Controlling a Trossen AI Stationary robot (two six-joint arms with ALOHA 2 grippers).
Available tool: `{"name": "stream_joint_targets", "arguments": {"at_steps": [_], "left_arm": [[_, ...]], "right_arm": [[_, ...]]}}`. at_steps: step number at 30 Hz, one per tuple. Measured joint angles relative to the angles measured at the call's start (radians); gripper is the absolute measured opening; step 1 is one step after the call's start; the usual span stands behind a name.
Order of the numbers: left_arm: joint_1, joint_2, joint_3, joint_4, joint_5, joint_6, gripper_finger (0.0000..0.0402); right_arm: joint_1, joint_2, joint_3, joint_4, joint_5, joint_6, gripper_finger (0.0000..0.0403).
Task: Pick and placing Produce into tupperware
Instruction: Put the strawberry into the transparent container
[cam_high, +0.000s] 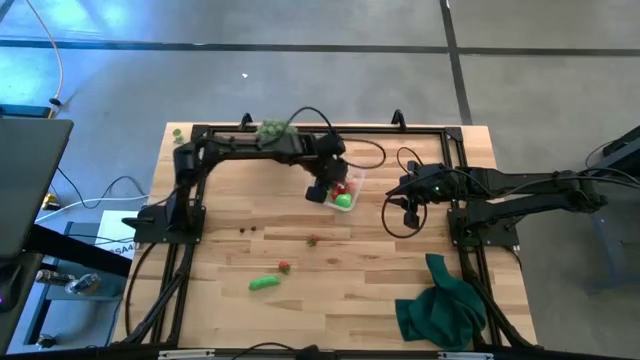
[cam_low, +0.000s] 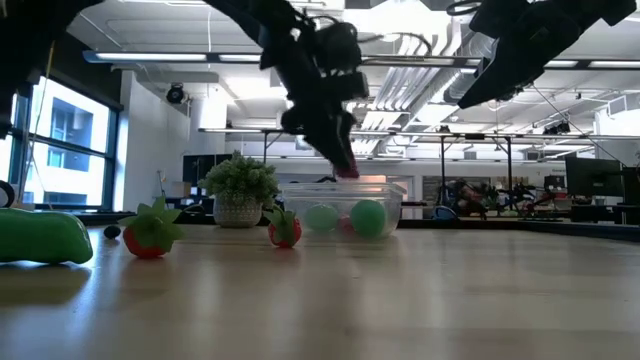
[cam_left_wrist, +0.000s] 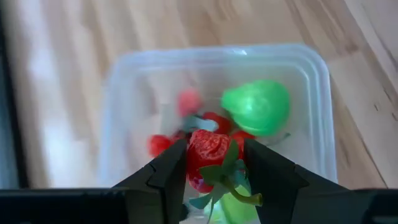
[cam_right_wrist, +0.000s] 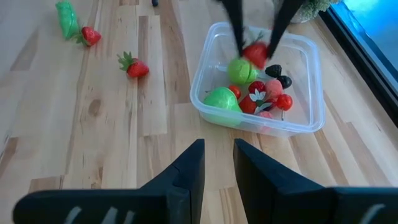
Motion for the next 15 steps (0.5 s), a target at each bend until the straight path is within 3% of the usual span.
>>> {"name": "stream_joint_targets", "arguments": {"at_steps": [15], "left_arm": [[-0.002,0.097,0.000,-0.033,0.008,0.007,0.0140]], "right_arm": [[0.000,0.000,0.000,-0.001,-0.004,0.000,0.0075]]}}
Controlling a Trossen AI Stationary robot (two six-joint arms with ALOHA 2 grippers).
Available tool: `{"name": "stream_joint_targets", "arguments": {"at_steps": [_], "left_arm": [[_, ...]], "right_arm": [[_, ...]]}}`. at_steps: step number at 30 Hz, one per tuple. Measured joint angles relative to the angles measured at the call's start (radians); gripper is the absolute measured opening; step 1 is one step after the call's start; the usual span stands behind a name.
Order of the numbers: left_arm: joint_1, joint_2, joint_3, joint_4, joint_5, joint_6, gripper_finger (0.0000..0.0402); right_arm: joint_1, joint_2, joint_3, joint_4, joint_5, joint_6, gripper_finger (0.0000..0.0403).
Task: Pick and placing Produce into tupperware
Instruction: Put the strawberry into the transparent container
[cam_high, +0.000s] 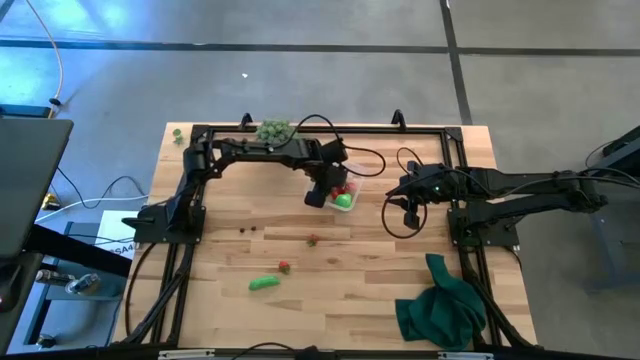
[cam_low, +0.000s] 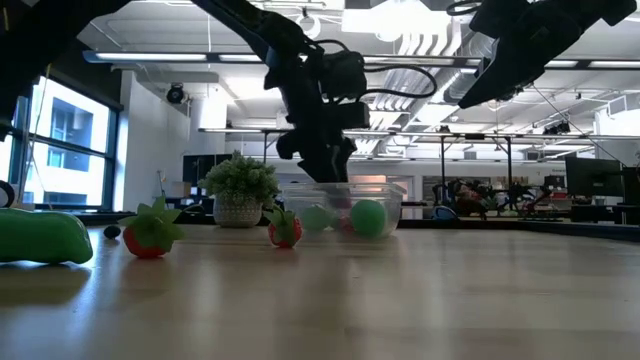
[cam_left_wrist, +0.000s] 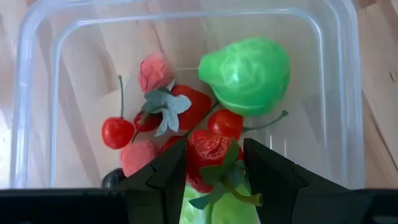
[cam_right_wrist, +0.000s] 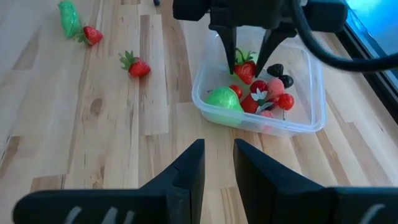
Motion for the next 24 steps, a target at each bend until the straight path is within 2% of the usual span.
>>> {"name": "stream_joint_targets", "arguments": {"at_steps": [20,24], "left_arm": [[-0.005,0.005,0.000,0.010,0.003,0.003,0.0141],[-0.006,0.005,0.000,0.016,0.002,0.000,0.0168]], "right_arm": [[0.000,0.000,0.000,0.000,0.000,0.000,0.0075],[0.000,0.000,0.000,0.000,0.001,0.000,0.0075]]}}
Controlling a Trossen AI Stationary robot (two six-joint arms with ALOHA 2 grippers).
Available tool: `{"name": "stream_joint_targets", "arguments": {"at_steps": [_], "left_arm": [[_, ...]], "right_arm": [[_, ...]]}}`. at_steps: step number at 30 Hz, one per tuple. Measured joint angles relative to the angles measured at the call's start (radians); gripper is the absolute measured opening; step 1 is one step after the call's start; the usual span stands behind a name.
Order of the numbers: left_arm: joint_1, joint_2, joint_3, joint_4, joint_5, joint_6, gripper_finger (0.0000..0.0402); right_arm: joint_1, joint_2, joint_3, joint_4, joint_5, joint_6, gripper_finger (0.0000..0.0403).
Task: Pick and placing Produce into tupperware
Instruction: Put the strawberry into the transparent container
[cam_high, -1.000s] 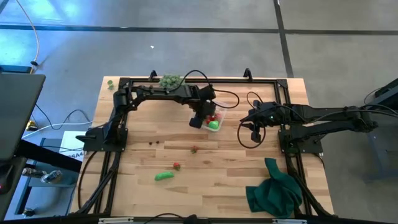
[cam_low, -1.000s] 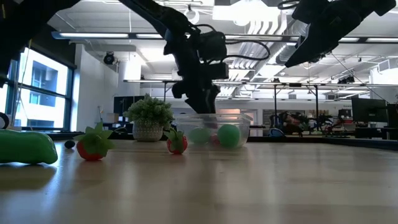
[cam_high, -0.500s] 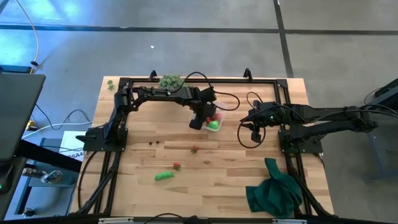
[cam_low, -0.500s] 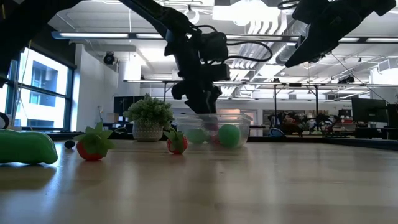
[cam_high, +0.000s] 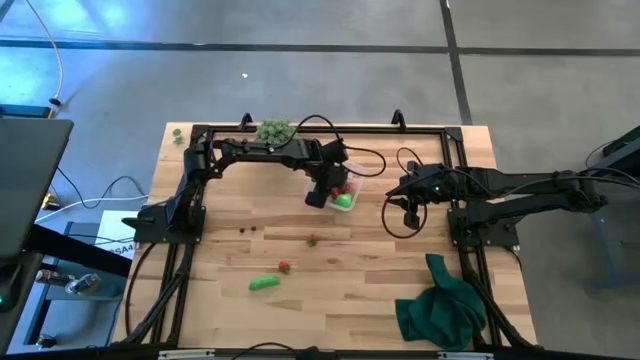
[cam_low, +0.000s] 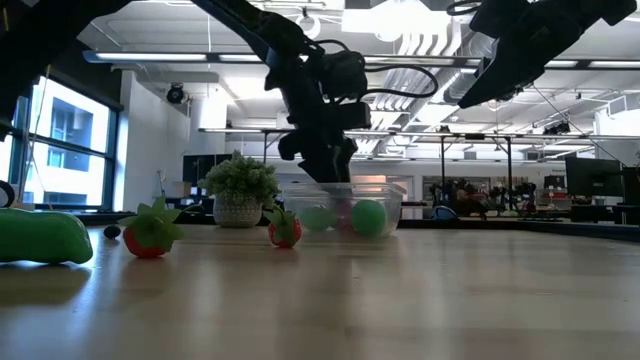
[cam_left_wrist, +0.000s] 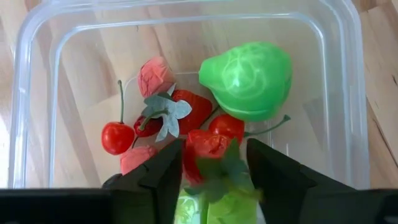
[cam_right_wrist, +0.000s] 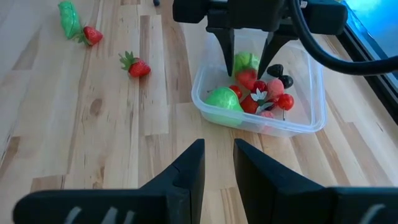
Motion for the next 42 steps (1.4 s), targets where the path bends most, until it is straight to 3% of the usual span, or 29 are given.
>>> {"name": "stream_joint_targets", "arguments": {"at_steps": [6,11,18,27,37,42], "left_arm": [[0.000,0.000,0.000,0.004,-0.007,-0.018,0.0227],[0.002,-0.004,0.000,-0.016,-0.008,-0.056,0.0247],[0.002,-0.078,0.000,-0.142,0.000,-0.090,0.0231],[-0.031,-0.299,0.000,-0.234,0.005,-0.083,0.0201],[-0.181,-0.443,0.000,-0.432,0.126,0.169,0.0187],[-0.277,-0.423,0.000,-0.432,0.061,0.405,0.0186]], "right_arm": [[0.000,0.000,0.000,0.000,0.000,0.000,0.0075],[0.000,0.000,0.000,0.000,0.000,0.000,0.0075],[0.000,0.000,0.000,0.000,0.000,0.000,0.0075],[0.000,0.000,0.000,0.000,0.001,0.000,0.0075],[0.000,0.000,0.000,0.000,0.003,0.000,0.0075],[0.000,0.000,-0.001,0.000,0.003,0.000,0.0075]]}}
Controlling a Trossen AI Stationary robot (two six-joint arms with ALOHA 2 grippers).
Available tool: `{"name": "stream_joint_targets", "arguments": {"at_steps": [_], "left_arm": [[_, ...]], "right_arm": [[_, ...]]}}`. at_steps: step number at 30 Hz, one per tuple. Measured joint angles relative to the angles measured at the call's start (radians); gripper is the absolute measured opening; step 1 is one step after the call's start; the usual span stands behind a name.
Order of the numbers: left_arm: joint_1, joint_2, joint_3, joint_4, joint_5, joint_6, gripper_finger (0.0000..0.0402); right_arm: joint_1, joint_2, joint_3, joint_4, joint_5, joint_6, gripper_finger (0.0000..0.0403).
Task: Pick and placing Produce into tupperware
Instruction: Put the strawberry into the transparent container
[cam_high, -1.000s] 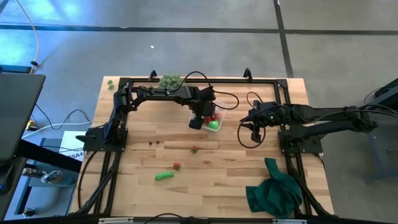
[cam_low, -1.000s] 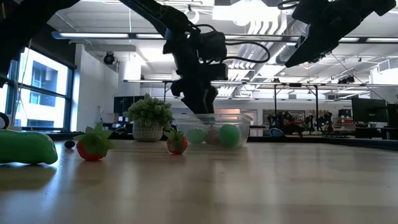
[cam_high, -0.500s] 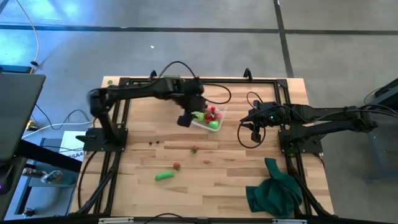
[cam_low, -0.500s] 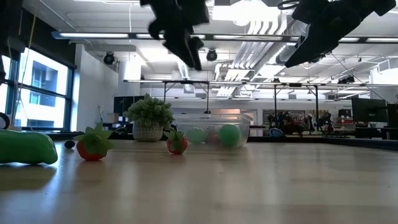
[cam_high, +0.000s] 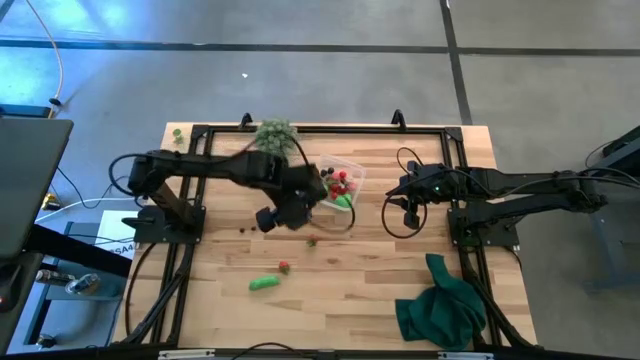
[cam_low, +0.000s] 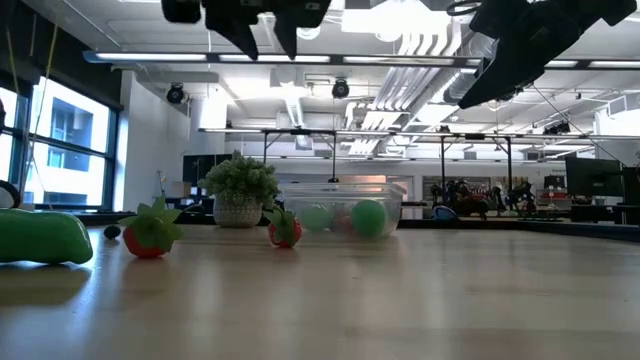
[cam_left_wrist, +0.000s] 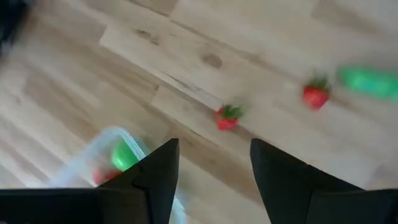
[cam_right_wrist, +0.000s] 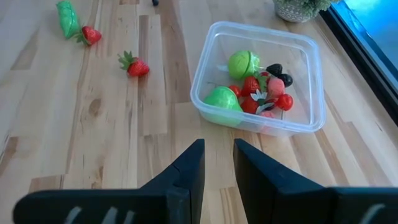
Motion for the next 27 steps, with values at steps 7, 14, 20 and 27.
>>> {"name": "stream_joint_targets", "arguments": {"at_steps": [7,14,20,27], "left_arm": [[-0.067,0.084,0.000,0.093,-0.080,0.236,0.0182],[-0.077,0.204,0.000,0.101,-0.078,0.249,0.0183],[-0.075,0.294,-0.001,0.091,-0.098,0.249,0.0184],[-0.084,0.363,-0.001,0.072,-0.099,0.264,0.0184]], "right_arm": [[0.000,0.000,0.000,0.000,-0.002,0.000,0.0075],[0.000,0.000,0.000,0.000,-0.004,0.000,0.0075],[0.000,0.000,0.000,0.000,-0.004,0.000,0.0075],[0.000,0.000,0.000,0.001,-0.004,0.000,0.0075]]}}
